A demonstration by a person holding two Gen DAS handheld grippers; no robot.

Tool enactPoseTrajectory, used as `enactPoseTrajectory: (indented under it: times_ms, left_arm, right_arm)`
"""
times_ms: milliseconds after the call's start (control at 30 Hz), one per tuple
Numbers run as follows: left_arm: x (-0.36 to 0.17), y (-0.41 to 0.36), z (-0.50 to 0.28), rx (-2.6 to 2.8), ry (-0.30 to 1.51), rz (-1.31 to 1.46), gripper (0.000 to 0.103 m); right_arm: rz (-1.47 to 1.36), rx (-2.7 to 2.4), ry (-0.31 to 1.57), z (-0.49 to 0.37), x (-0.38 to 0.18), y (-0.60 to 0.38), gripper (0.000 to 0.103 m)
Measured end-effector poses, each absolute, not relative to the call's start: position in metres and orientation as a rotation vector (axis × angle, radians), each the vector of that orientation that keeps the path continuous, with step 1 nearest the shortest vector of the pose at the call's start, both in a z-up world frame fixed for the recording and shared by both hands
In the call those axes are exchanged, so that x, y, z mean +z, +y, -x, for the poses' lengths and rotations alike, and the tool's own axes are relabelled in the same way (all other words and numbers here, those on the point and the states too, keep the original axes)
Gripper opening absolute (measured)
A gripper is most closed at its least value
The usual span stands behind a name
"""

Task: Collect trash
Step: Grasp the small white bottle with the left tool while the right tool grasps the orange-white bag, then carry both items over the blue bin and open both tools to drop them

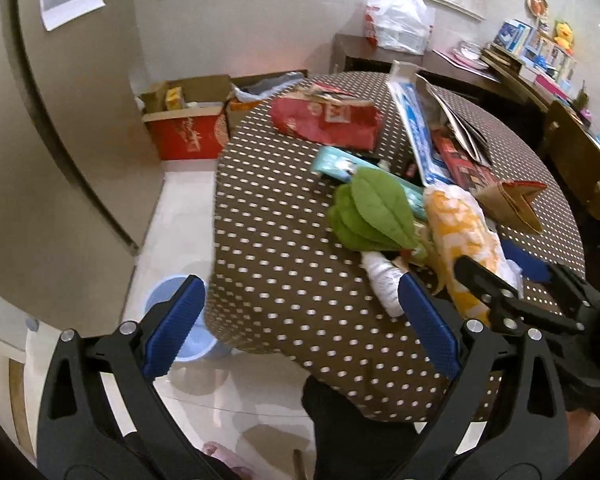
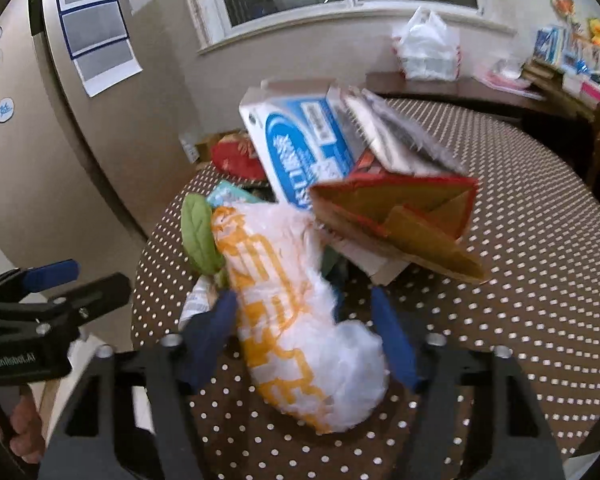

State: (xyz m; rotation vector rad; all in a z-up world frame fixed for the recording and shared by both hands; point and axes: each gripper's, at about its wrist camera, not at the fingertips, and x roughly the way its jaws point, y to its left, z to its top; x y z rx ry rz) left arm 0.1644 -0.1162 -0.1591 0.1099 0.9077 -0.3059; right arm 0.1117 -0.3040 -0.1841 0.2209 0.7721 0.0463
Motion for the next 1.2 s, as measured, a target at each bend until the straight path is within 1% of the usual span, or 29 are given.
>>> enactPoseTrajectory:
  times_ms: [33,100,133,167,200,333,400,500,533,633,700,967,1200]
  left_arm:
    - [-0.162,-0.120,-0.166,-0.321,0.916,-0.106,0.095]
    - [-0.167,-0.125,-0.169,-0.355,0.927,-0.087,0.095]
    - [-0.170,-0.128,-0.170,-0.364,0.931,-0.082,0.095]
    - [-0.173,-0.130,-0.173,-0.374,0.935,-0.080,0.095]
    - [-0.177,-0.136,-0.175,-0.384,0.941,-0.079,0.090]
    - [-0.190,-0.147,-0.183,-0.420,0.976,-0.069,0.075]
    - [-0.196,-0.149,-0.187,-0.438,1.002,-0.050,0.060]
    - [-0.201,-0.148,-0.190,-0.451,1.021,-0.023,0.052]
    - [-0.202,-0.148,-0.190,-0.450,1.016,-0.025,0.051]
    - [-0.203,-0.151,-0.191,-0.456,1.002,-0.039,0.041]
    - [-0.203,-0.151,-0.190,-0.468,0.996,-0.038,0.026]
    - [-0.188,-0.132,-0.174,-0.530,0.944,0.021,0.025]
    - [-0.165,-0.088,-0.163,-0.514,0.865,0.090,0.025]
  right_arm:
    - [-0.227,0.059,0.762,-0.111,-0.183,-0.305,0.045]
    - [-0.234,0.056,0.738,-0.107,-0.179,-0.308,0.042]
    - [-0.244,0.060,0.727,-0.107,-0.177,-0.312,0.038]
    - [-0.258,0.060,0.721,-0.106,-0.176,-0.316,0.038]
    - [-0.269,0.059,0.714,-0.105,-0.175,-0.319,0.038]
    - [-0.288,0.066,0.707,-0.103,-0.174,-0.326,0.038]
    - [-0.288,0.071,0.704,-0.103,-0.174,-0.326,0.038]
    - [-0.285,0.079,0.699,-0.102,-0.172,-0.326,0.038]
    - [-0.286,0.080,0.697,-0.101,-0.173,-0.325,0.038]
    - [-0.286,0.079,0.693,-0.101,-0.171,-0.326,0.038]
    - [-0.285,0.078,0.689,-0.101,-0.170,-0.326,0.038]
    - [-0.261,0.084,0.641,-0.091,-0.151,-0.310,0.038]
    - [-0.206,0.146,0.596,-0.090,-0.127,-0.269,0.038]
